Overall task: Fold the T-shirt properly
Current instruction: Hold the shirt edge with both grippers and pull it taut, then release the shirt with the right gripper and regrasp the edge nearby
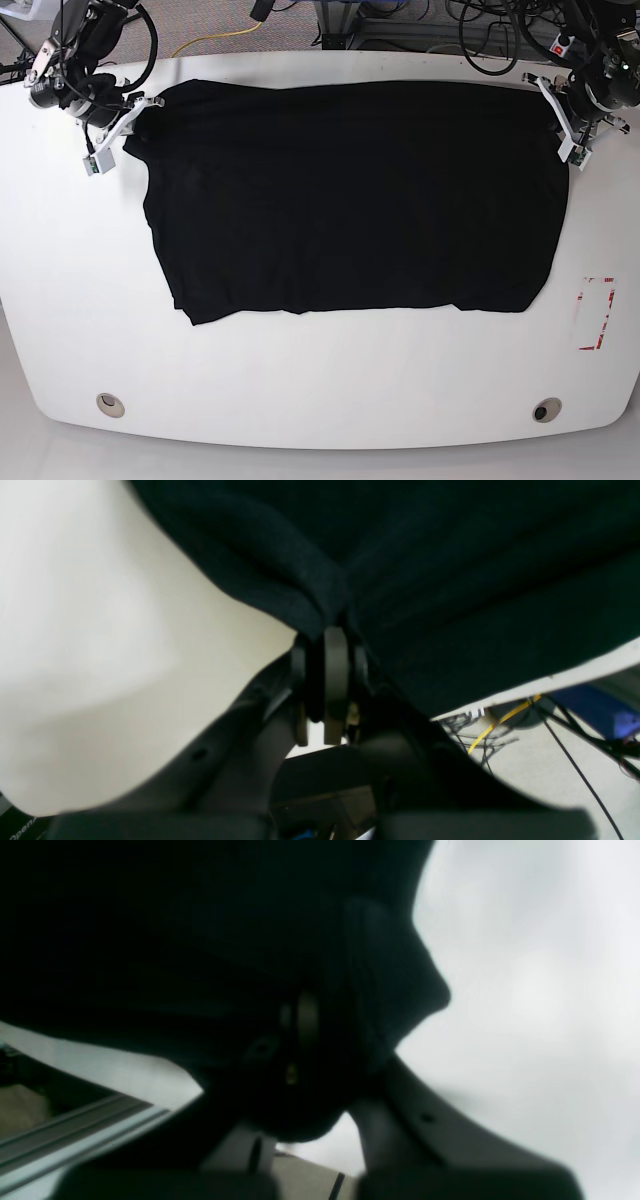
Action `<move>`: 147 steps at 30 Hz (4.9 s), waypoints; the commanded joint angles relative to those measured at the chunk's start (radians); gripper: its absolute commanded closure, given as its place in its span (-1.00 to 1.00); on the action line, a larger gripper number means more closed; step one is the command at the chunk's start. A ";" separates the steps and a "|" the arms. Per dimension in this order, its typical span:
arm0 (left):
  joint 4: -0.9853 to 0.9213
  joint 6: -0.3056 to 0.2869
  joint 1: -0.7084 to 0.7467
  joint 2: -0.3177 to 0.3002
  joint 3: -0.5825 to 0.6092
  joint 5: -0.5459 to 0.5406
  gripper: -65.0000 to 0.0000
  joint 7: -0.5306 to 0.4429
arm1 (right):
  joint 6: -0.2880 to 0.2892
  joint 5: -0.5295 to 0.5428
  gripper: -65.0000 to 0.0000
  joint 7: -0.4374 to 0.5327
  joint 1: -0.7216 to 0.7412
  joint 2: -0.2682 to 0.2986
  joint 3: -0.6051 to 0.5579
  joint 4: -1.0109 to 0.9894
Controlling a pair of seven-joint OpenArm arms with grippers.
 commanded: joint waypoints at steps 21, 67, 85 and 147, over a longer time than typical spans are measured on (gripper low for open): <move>-0.016 0.002 -0.232 0.062 -0.036 0.019 0.97 -0.005 | -0.163 -0.001 1.00 0.017 0.120 -0.016 0.011 -0.103; -0.018 0.002 -0.207 0.043 -0.038 0.019 0.97 -0.003 | -0.209 0.305 -0.45 0.020 -0.224 -0.093 -0.082 -0.065; -0.016 0.002 -0.207 0.043 -0.038 0.019 0.97 -0.003 | -0.233 0.269 1.00 0.043 -0.223 -0.125 -0.125 0.021; -0.348 0.002 -0.469 0.022 -0.191 0.019 0.97 0.083 | -0.189 0.281 1.00 0.047 -0.037 -0.081 -0.122 0.049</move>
